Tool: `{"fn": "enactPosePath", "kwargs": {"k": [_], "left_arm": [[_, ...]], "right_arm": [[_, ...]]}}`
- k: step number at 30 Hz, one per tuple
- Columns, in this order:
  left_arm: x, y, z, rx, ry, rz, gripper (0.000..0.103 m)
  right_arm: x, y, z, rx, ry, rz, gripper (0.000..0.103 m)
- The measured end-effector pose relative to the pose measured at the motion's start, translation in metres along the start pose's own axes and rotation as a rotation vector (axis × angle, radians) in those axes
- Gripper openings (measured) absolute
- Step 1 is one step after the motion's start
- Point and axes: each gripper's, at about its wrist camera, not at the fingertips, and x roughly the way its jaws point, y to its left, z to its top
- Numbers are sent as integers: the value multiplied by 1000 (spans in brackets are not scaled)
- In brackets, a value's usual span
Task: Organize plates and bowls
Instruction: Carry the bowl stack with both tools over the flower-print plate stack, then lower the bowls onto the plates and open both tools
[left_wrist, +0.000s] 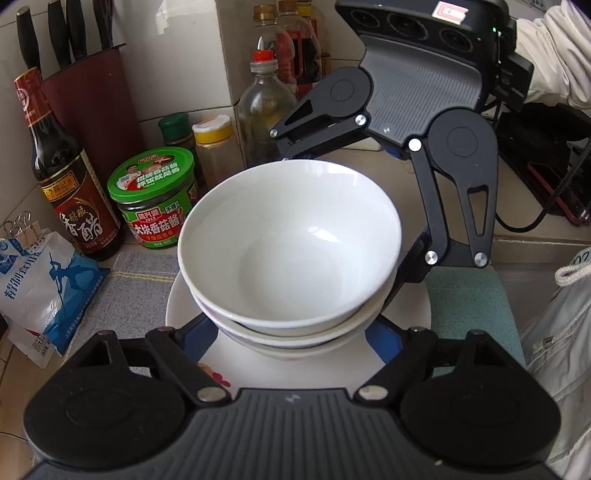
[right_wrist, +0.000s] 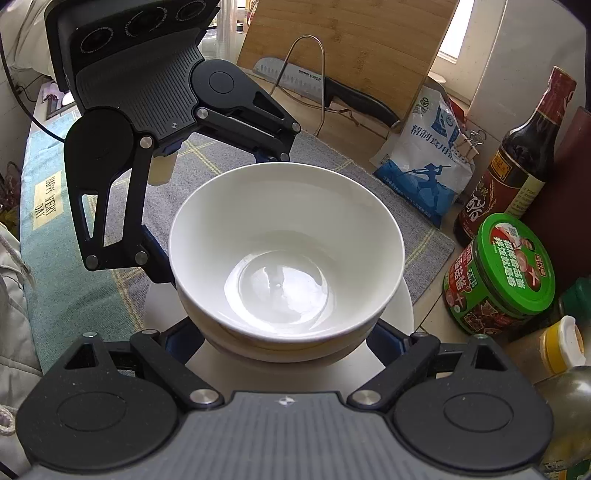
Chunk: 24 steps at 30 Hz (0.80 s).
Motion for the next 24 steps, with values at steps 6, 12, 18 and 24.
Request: {"fn": "enactPosePath", "kwargs": {"k": [6,12,18,24], "left_arm": [[-2,-4,-2,-5,-9,42,88],[-18,-16,-8,-18,-57,149,96],[-61,-30,-27,-69,-175,294,101],[-106,-33,-46,-188,-297,368,103]], "right_arm": [[-2,-1,1,13,-13,1,100],[-5,4,2,7,-4,-22,103],[-22,27,10,53,8,-119,103],[-42,75,33,205,52,-334,103]]}}
